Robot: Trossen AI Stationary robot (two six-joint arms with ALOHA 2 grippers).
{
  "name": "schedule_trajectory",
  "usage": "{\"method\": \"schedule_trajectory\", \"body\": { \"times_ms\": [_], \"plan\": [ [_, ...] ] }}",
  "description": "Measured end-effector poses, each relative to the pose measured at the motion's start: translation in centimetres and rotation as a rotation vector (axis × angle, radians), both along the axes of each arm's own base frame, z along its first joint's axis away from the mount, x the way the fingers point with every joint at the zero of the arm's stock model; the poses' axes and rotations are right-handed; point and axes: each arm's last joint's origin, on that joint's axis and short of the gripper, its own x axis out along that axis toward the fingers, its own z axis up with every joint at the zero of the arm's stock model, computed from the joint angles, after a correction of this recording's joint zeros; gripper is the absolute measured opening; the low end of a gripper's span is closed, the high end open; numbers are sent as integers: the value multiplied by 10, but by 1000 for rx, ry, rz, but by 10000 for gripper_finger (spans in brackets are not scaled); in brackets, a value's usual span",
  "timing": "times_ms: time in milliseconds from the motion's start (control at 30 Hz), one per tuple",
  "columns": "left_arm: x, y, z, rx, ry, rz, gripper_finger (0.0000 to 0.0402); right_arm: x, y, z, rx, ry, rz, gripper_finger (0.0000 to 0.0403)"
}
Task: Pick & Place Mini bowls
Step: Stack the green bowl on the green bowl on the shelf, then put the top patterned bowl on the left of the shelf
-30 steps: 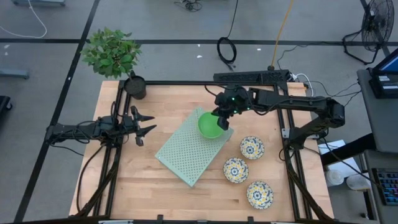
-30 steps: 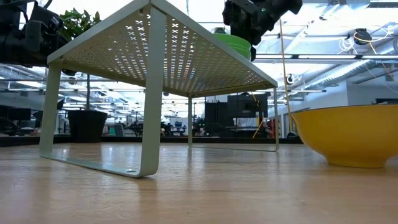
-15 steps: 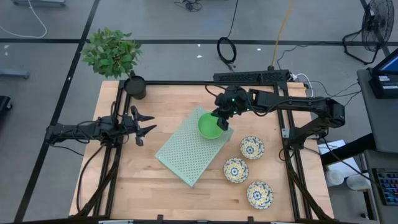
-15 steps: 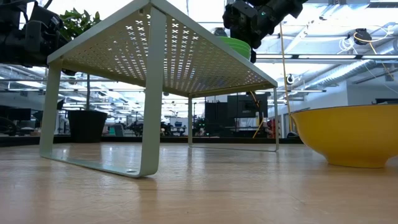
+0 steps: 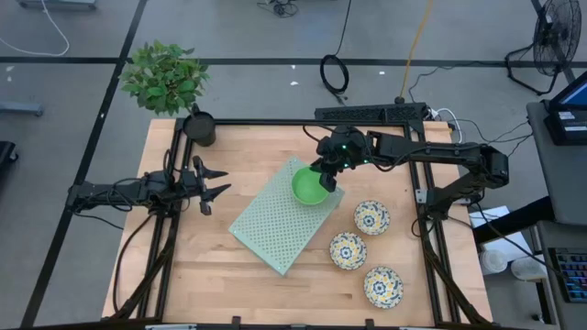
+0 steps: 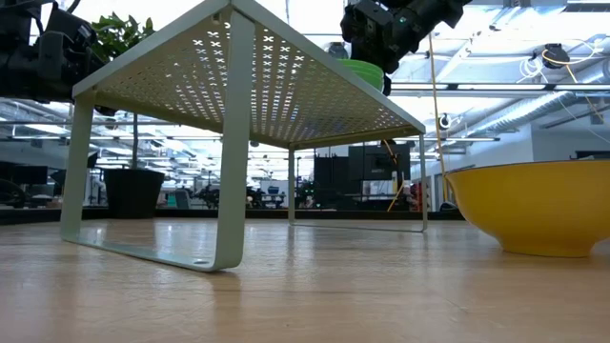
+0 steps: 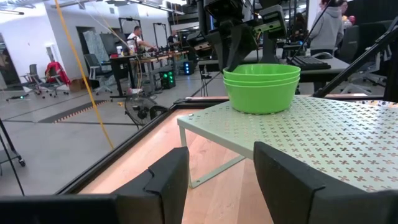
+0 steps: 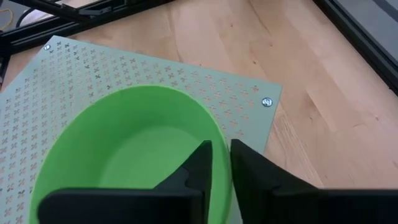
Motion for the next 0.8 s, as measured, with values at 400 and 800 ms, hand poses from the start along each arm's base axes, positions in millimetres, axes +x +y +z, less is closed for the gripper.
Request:
{"method": "schedule_trajectory", "body": {
  "times_ms": [400, 800],
  "plan": [
    [0, 0, 0, 0, 0, 0, 182, -16, 4, 25, -22, -88, 0, 138],
    [0, 0, 0, 0, 0, 0, 182, -76, 38, 57, 88, -39, 6, 152]
  ]
}}
